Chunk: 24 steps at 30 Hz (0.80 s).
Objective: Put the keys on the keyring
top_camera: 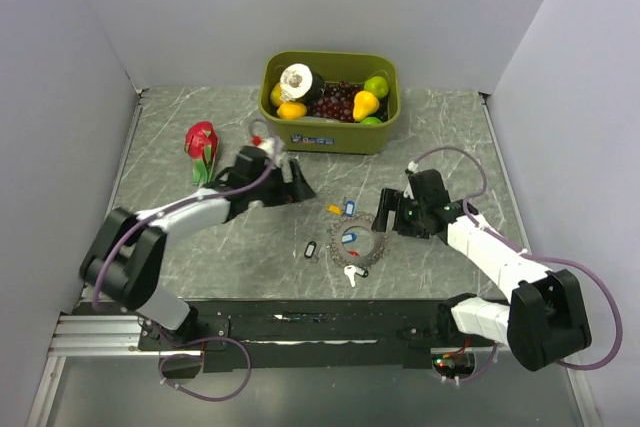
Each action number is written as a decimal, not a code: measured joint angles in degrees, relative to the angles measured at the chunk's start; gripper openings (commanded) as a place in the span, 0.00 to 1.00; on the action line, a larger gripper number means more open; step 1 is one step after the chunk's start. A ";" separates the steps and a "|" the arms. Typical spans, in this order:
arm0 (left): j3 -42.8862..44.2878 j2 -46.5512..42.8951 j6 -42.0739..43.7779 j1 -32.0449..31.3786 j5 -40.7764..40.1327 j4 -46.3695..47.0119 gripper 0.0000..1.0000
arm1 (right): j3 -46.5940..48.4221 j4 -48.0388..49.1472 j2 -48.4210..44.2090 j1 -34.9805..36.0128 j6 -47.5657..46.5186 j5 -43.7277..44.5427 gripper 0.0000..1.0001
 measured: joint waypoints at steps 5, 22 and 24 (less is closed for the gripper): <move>3.54 8.79 -0.17 -6.91 0.26 1.90 0.93 | -5.42 1.16 -0.02 -0.07 2.47 -4.59 0.93; 11.98 22.05 -1.49 -15.23 1.75 2.80 0.70 | -9.99 10.14 4.46 0.15 6.29 -13.60 0.73; 13.46 23.19 -1.44 -15.30 1.88 2.73 0.69 | -10.67 11.58 4.44 0.28 7.08 -14.53 0.72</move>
